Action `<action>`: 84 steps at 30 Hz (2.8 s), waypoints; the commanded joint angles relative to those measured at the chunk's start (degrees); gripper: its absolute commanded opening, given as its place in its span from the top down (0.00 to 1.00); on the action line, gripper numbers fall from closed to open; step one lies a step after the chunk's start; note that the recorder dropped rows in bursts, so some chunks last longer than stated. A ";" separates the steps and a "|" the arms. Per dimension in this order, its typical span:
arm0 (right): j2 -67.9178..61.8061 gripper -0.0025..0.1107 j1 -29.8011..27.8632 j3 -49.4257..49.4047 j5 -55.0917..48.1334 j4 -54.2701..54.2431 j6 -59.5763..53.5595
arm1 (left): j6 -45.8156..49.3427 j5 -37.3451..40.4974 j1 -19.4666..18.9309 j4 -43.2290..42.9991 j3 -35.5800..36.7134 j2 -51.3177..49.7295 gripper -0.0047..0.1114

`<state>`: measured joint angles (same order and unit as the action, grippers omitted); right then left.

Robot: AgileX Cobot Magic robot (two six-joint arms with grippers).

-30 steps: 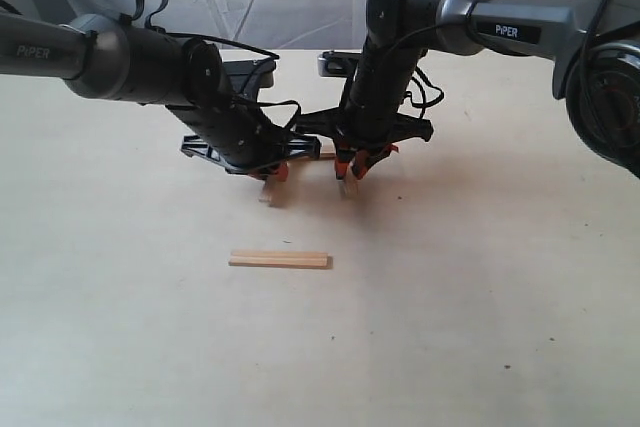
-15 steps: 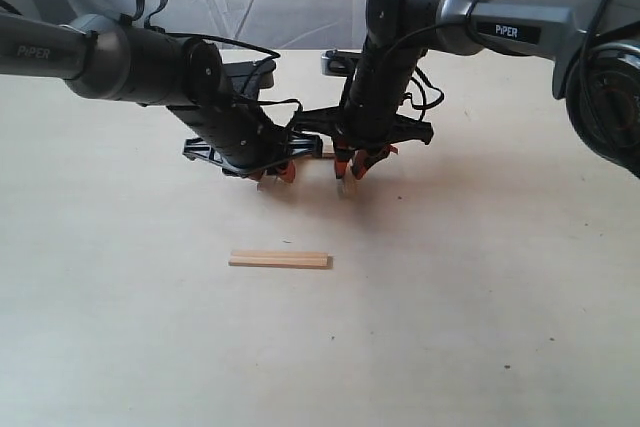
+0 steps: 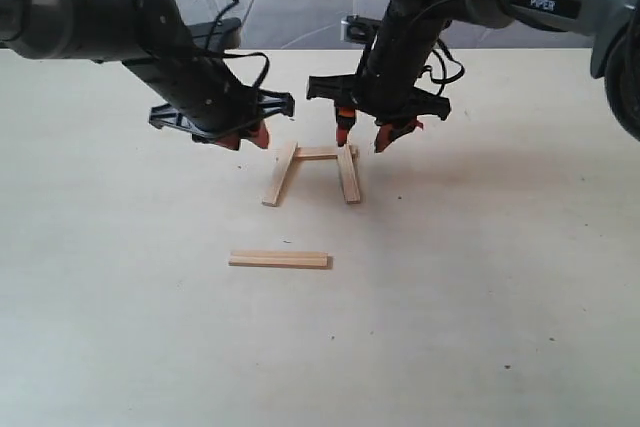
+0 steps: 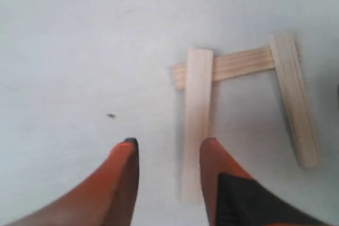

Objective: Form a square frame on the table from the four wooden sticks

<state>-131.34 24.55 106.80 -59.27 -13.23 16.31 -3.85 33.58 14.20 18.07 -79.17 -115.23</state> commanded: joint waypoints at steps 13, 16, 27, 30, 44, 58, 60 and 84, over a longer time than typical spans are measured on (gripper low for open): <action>-0.60 0.98 1.63 -5.58 -0.71 8.39 -2.92 | 3.47 2.84 -0.40 -0.33 1.49 -5.43 0.96; -0.64 0.98 2.14 -6.57 -0.24 7.94 -2.92 | 6.49 3.13 -0.40 3.11 1.49 -5.81 0.96; -2.07 0.98 2.87 -6.57 -0.11 1.01 -5.79 | 11.94 5.01 -0.40 12.36 1.49 -7.47 0.96; -2.19 0.98 2.87 -6.57 -0.25 0.22 -5.79 | 13.54 5.38 -0.40 14.97 1.59 -8.21 0.96; -1.44 0.98 2.60 -6.57 -0.99 3.37 -5.17 | 14.98 6.44 -1.57 14.84 1.80 -7.34 0.96; 5.95 0.98 3.72 -6.60 -8.19 -6.20 -40.48 | 36.91 16.03 -8.87 6.36 5.14 11.35 0.96; 5.95 0.98 5.53 -6.60 -10.12 -11.77 -49.06 | 36.48 16.03 -10.79 6.94 7.82 14.17 0.96; 0.01 0.57 17.84 -6.60 -3.00 -3.69 -67.67 | 34.07 15.82 -20.32 5.79 22.09 29.95 0.96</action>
<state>-131.27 42.39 100.48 -62.70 -17.50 -50.69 30.44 49.23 -5.86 23.56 -57.37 -85.67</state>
